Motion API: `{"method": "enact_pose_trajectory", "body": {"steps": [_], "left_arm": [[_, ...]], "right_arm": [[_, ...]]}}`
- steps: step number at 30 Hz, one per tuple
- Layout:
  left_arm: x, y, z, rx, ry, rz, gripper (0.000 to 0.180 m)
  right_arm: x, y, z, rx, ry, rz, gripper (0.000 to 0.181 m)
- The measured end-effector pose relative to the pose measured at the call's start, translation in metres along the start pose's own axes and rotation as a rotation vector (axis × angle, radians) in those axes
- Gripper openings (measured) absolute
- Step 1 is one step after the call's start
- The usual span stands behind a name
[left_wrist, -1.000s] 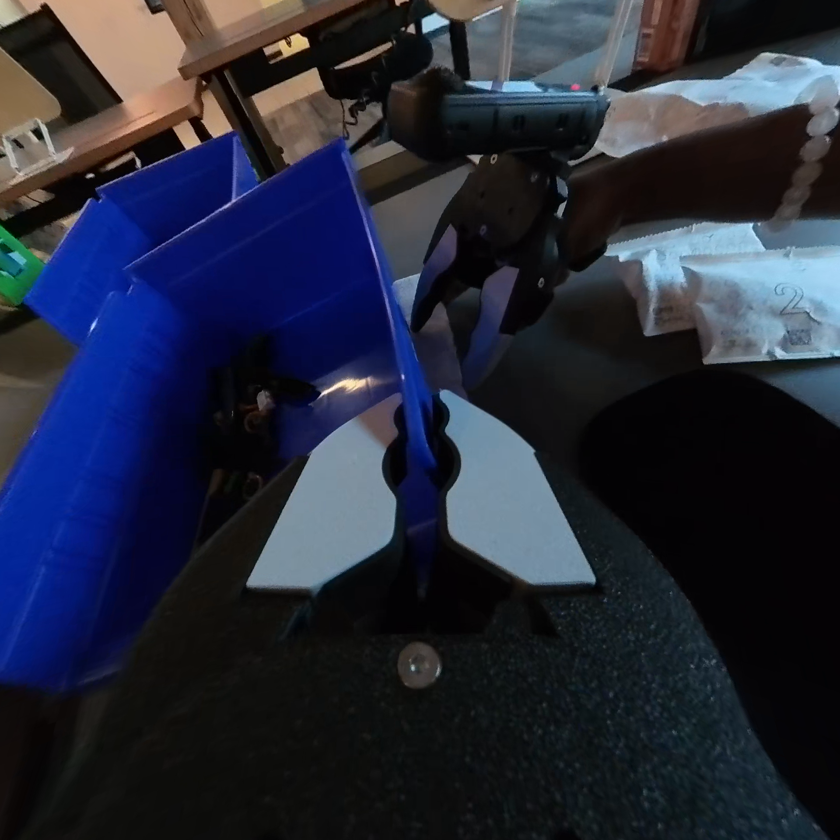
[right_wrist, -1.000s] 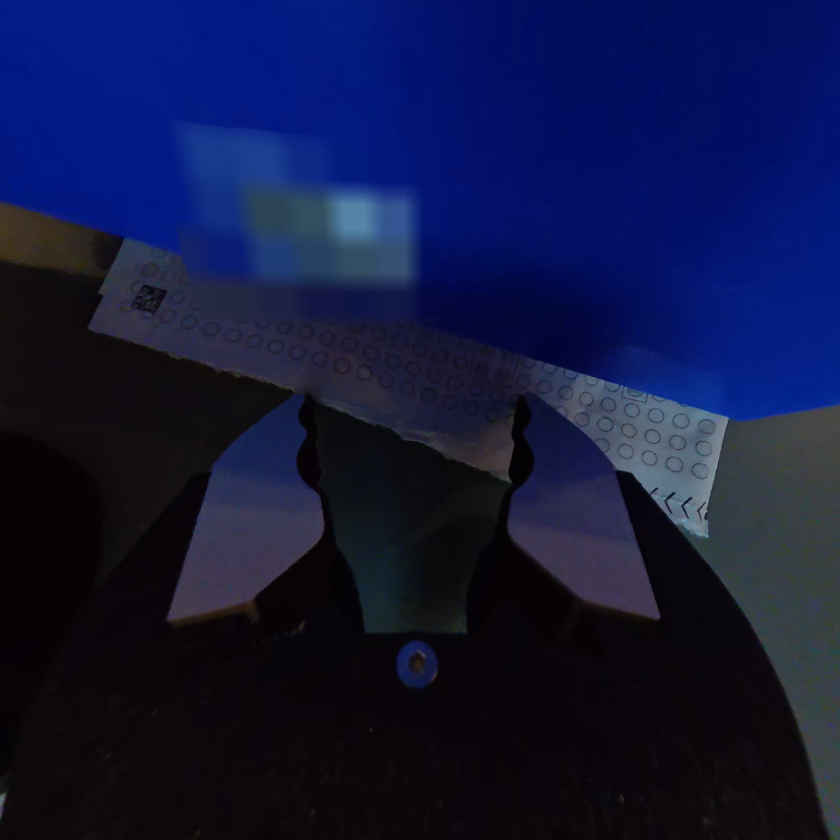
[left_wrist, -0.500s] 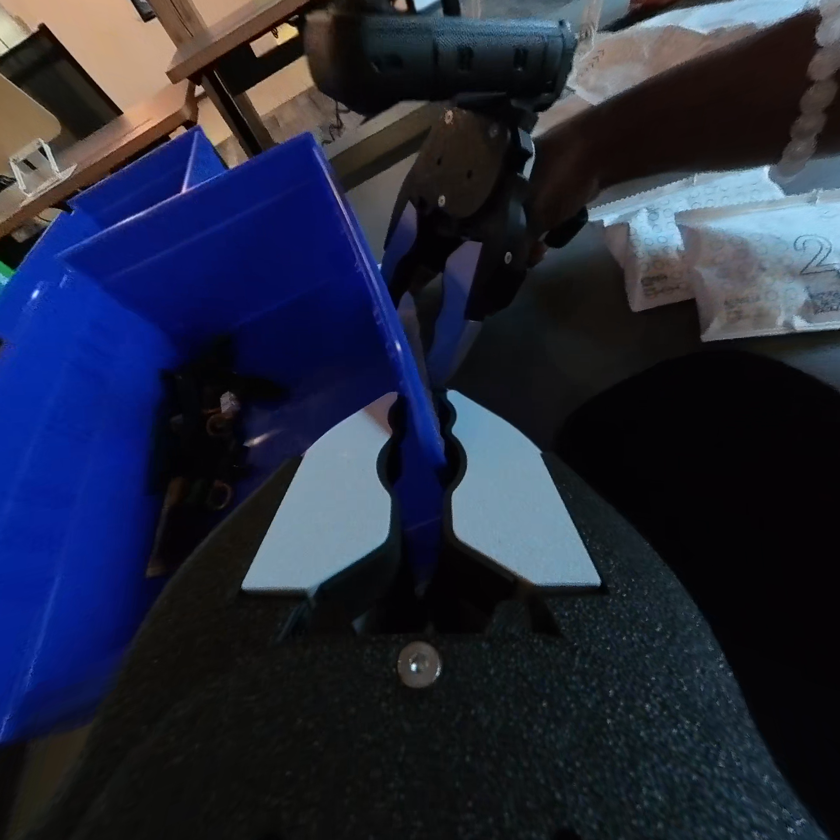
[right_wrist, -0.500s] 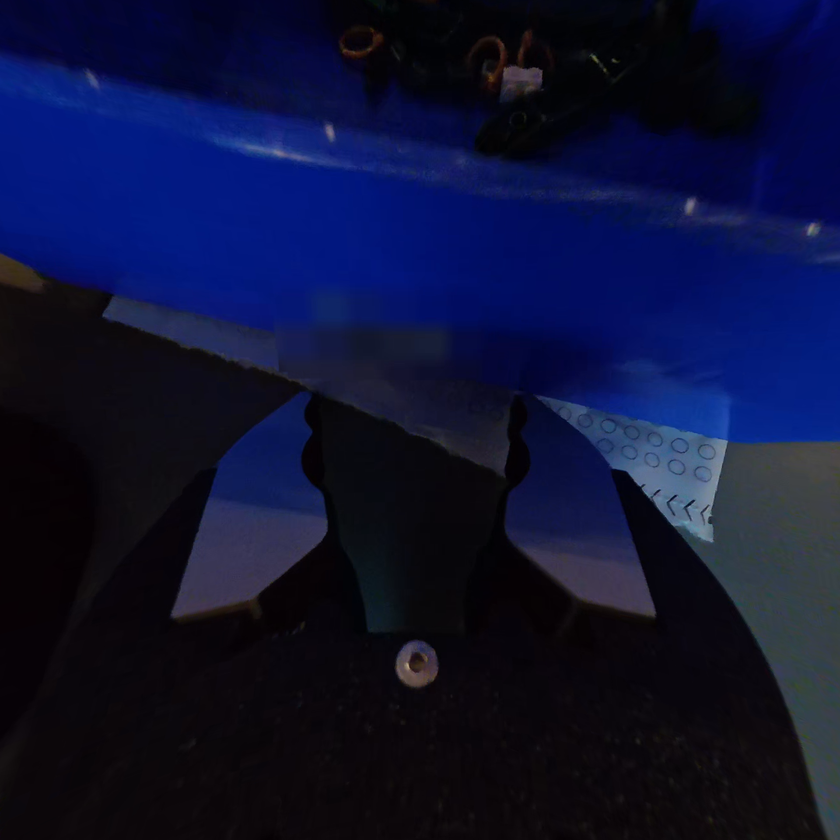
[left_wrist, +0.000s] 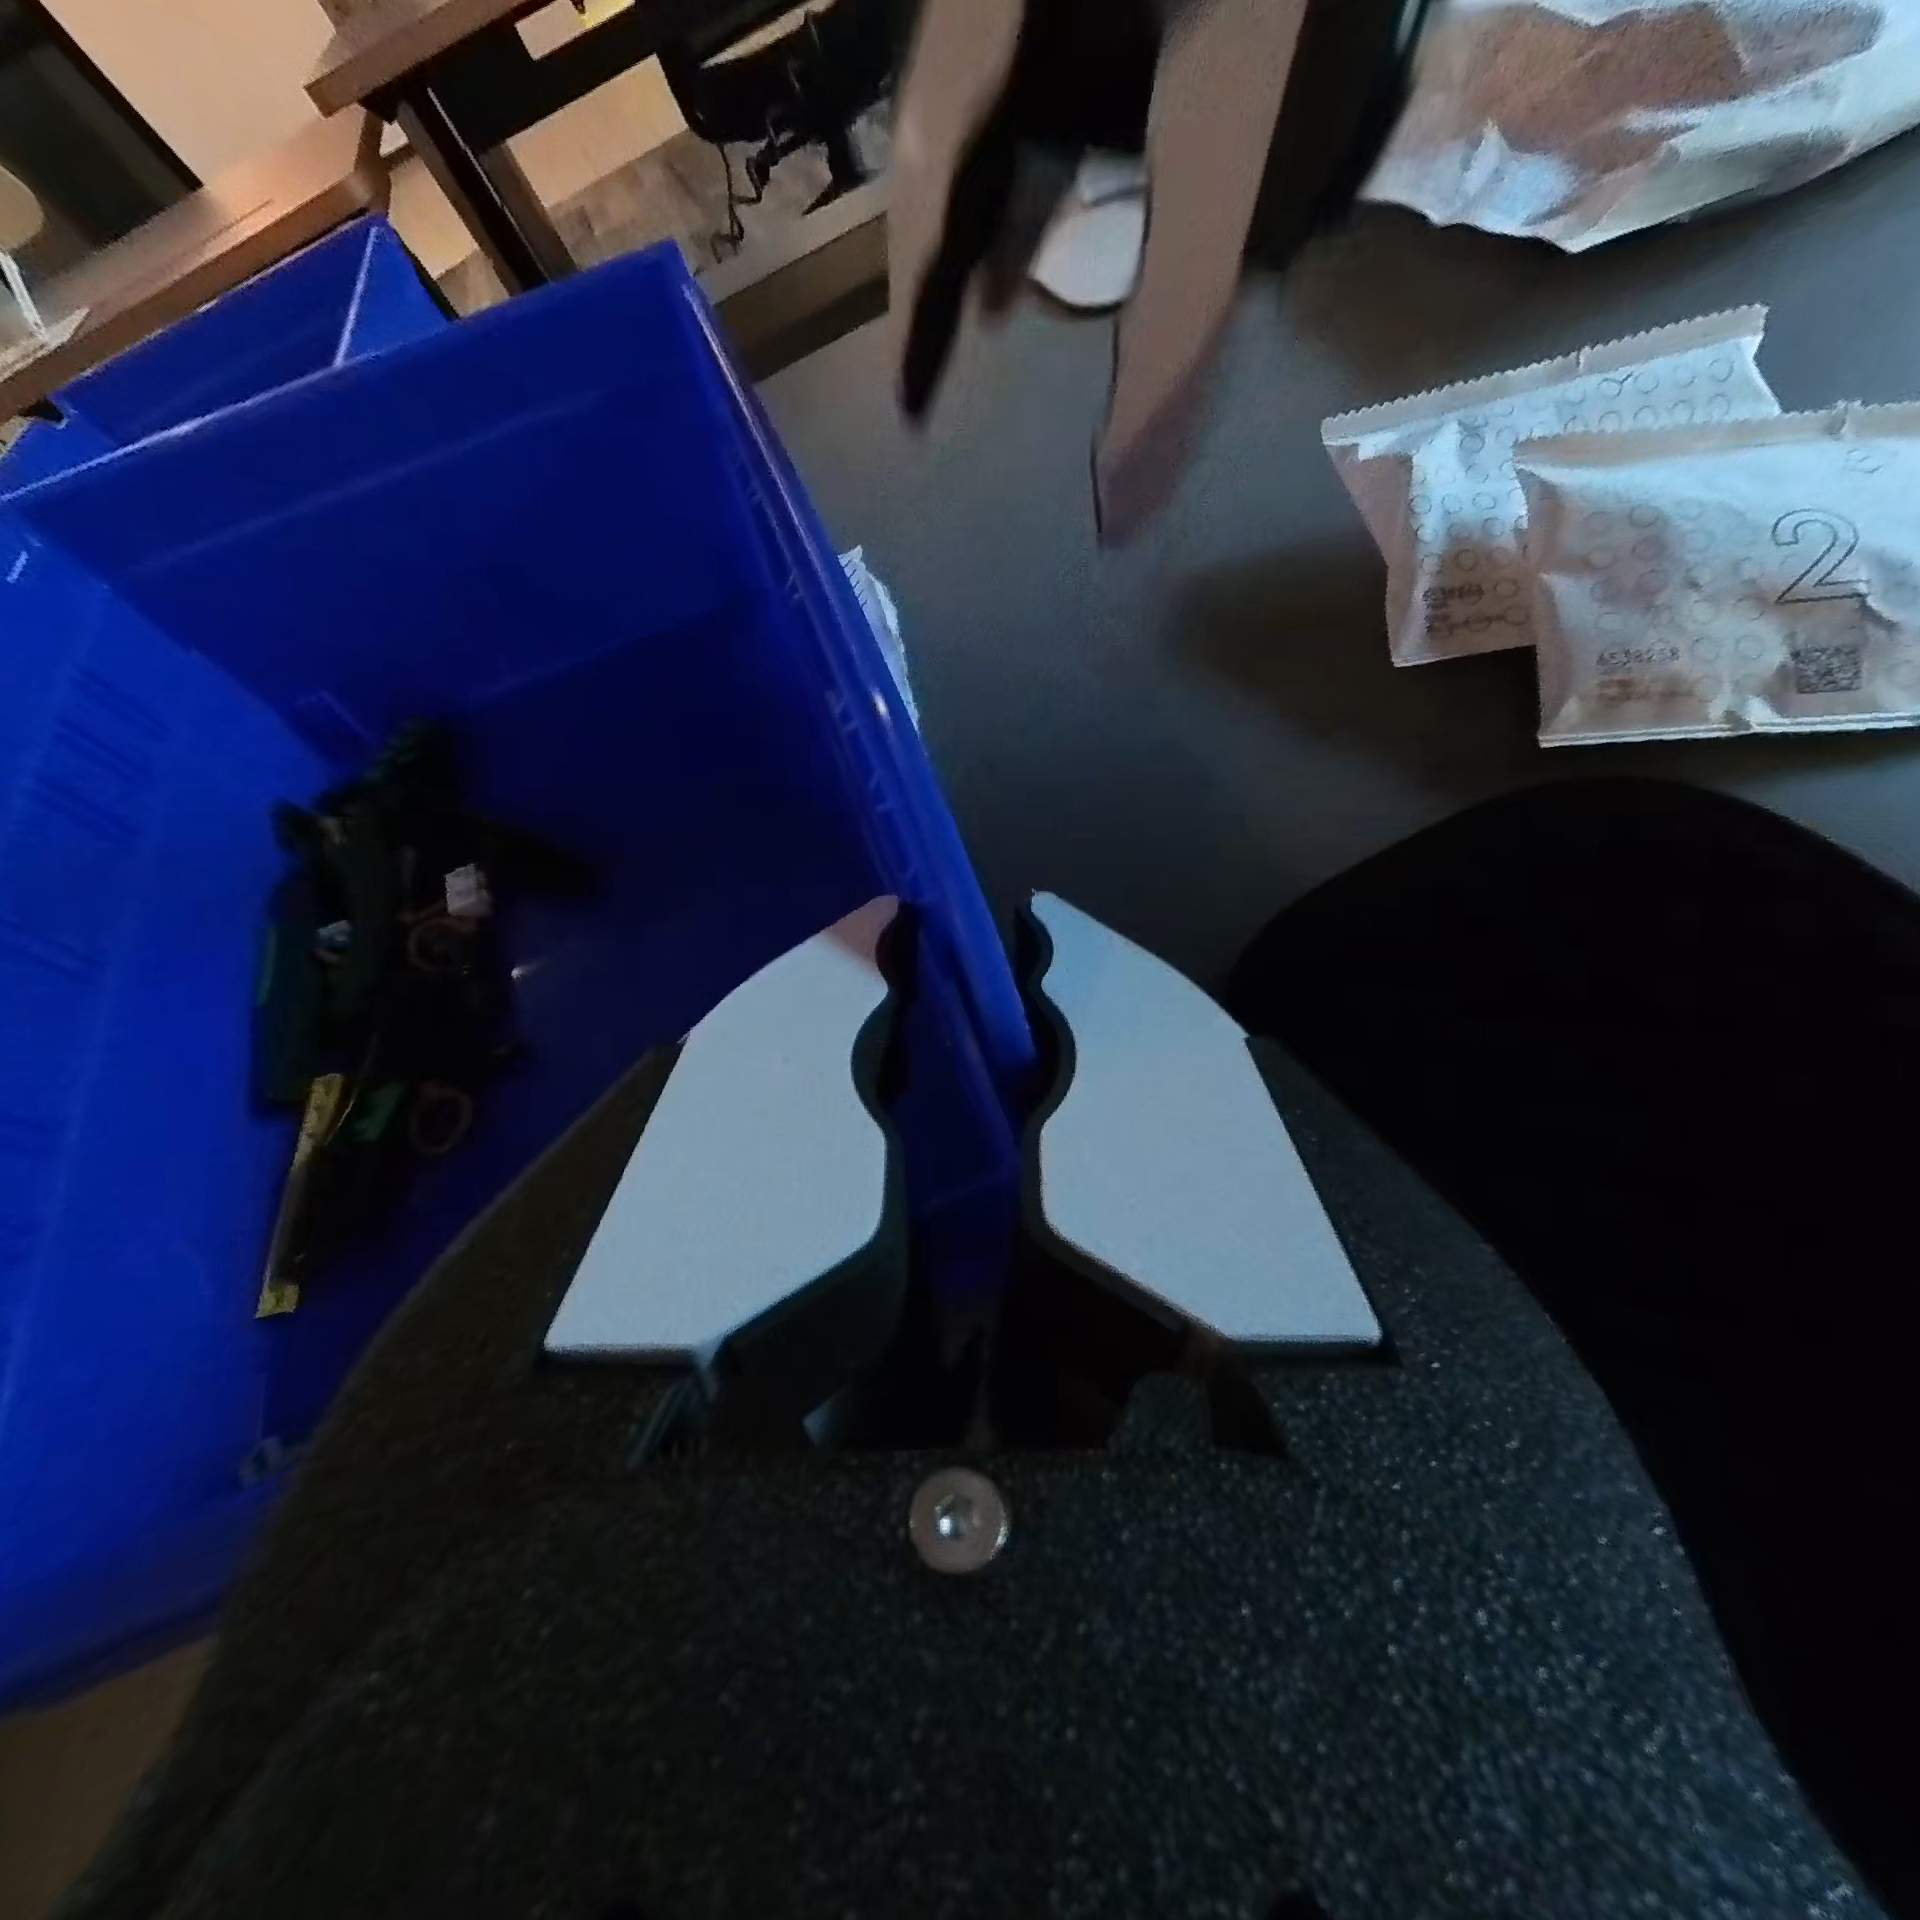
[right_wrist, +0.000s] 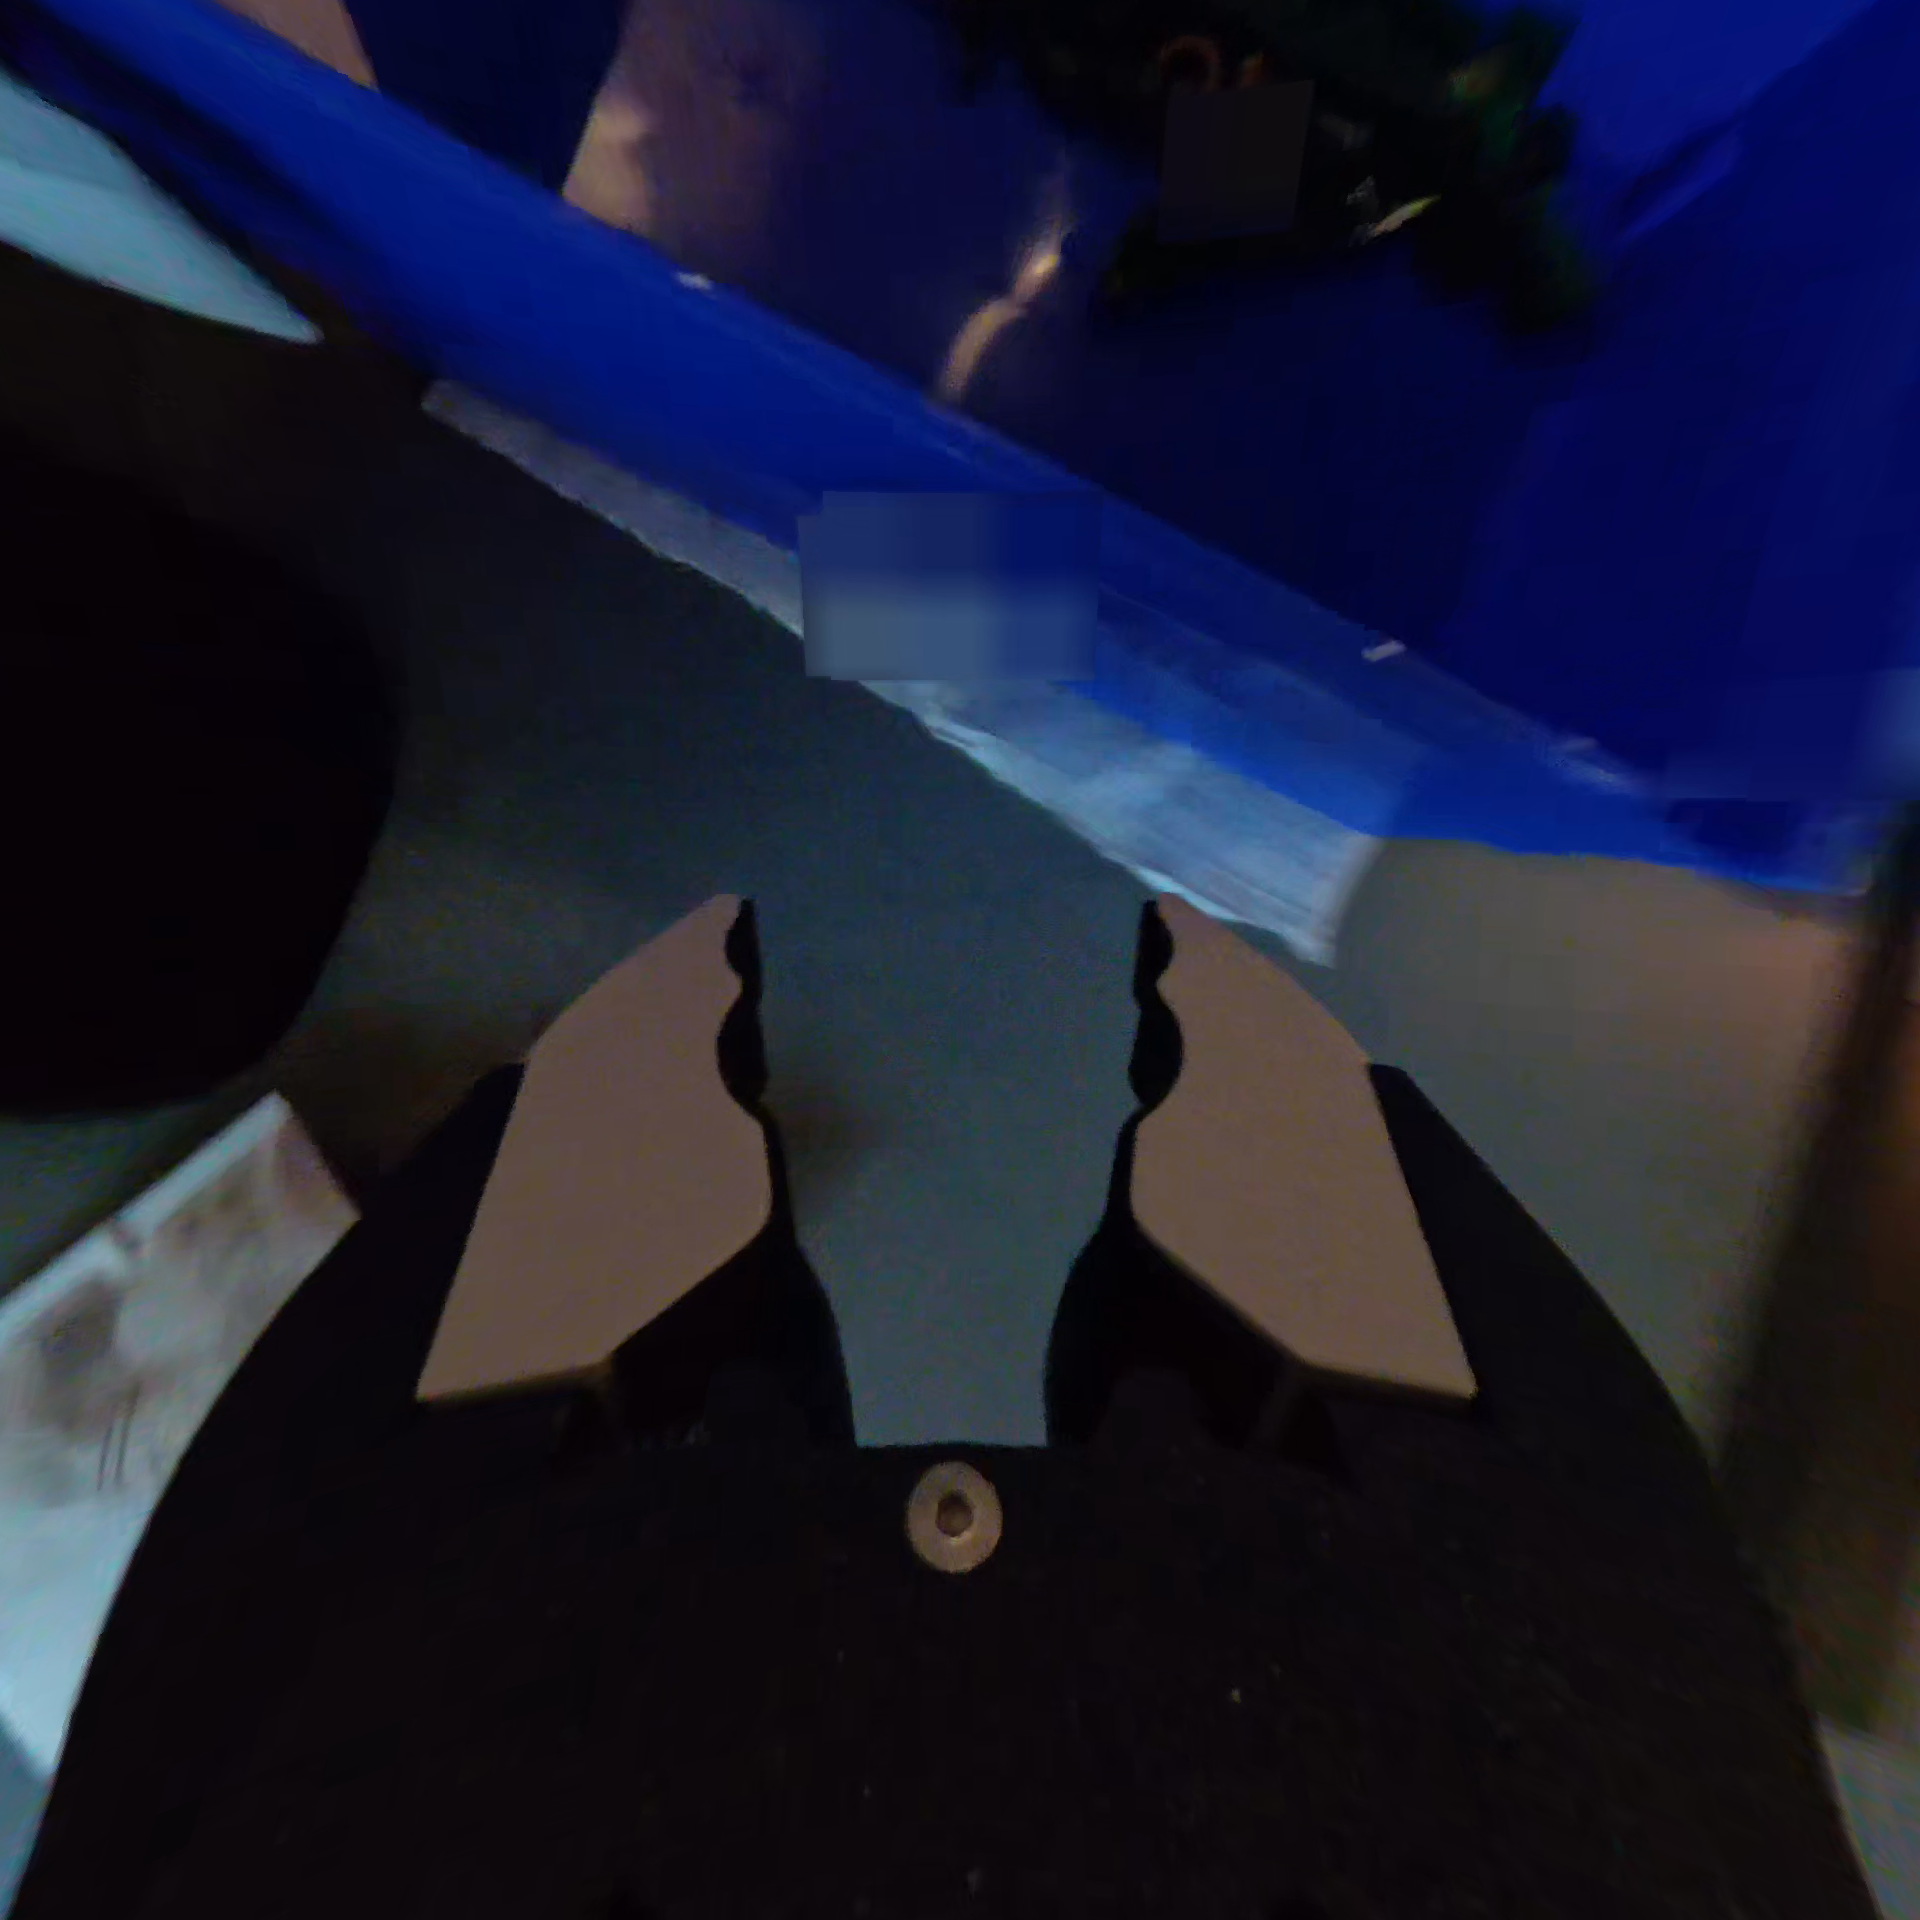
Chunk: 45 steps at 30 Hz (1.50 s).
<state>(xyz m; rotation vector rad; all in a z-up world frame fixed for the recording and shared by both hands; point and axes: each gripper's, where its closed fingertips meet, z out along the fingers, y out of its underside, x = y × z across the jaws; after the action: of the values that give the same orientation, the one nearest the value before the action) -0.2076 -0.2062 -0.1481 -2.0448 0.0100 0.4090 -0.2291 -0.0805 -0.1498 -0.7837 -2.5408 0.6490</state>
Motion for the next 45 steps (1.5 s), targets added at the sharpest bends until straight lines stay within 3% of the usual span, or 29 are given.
{"method": "enact_pose_trajectory", "body": {"steps": [5, 11, 14, 17, 18, 23, 30, 36, 40, 45], "left_arm": [[0.001, 0.000, 0.002, -0.004, -0.019, 0.029, 0.016], [-0.001, -0.001, 0.001, 0.011, -0.051, 0.050, 0.015], [-0.001, -0.001, 0.003, 0.017, -0.058, 0.060, 0.015], [-0.003, -0.002, 0.003, 0.031, -0.082, 0.060, 0.014], [-0.004, -0.002, 0.003, 0.032, -0.104, 0.088, 0.013], [-0.017, -0.005, -0.002, 0.007, -0.235, 0.286, 0.007], [-0.015, -0.024, -0.009, 0.053, -0.211, 0.309, 0.006], [-0.008, -0.021, 0.000, 0.039, -0.175, 0.277, 0.006], [-0.007, -0.005, 0.009, 0.032, -0.130, 0.155, 0.006], [-0.007, -0.005, 0.010, 0.001, -0.074, 0.095, 0.008]], "right_arm": [[0.026, -0.048, -0.044, 0.019, 0.291, -0.340, 0.056], [0.019, -0.062, 0.008, -0.243, 0.202, -0.759, 0.054], [0.017, -0.061, 0.027, -0.291, 0.134, -0.801, 0.047], [0.019, -0.054, 0.037, -0.368, 0.074, -0.848, 0.011], [0.019, -0.054, 0.038, -0.376, 0.082, -0.861, 0.009], [0.021, -0.059, 0.036, -0.377, 0.124, -0.852, 0.008], [0.020, -0.062, 0.014, -0.358, 0.181, -0.802, 0.009], [0.017, -0.045, 0.013, -0.345, 0.152, -0.782, 0.010], [0.014, -0.039, 0.031, -0.320, 0.108, -0.764, 0.009], [0.017, -0.037, 0.034, -0.366, -0.032, -0.725, 0.007]]}}
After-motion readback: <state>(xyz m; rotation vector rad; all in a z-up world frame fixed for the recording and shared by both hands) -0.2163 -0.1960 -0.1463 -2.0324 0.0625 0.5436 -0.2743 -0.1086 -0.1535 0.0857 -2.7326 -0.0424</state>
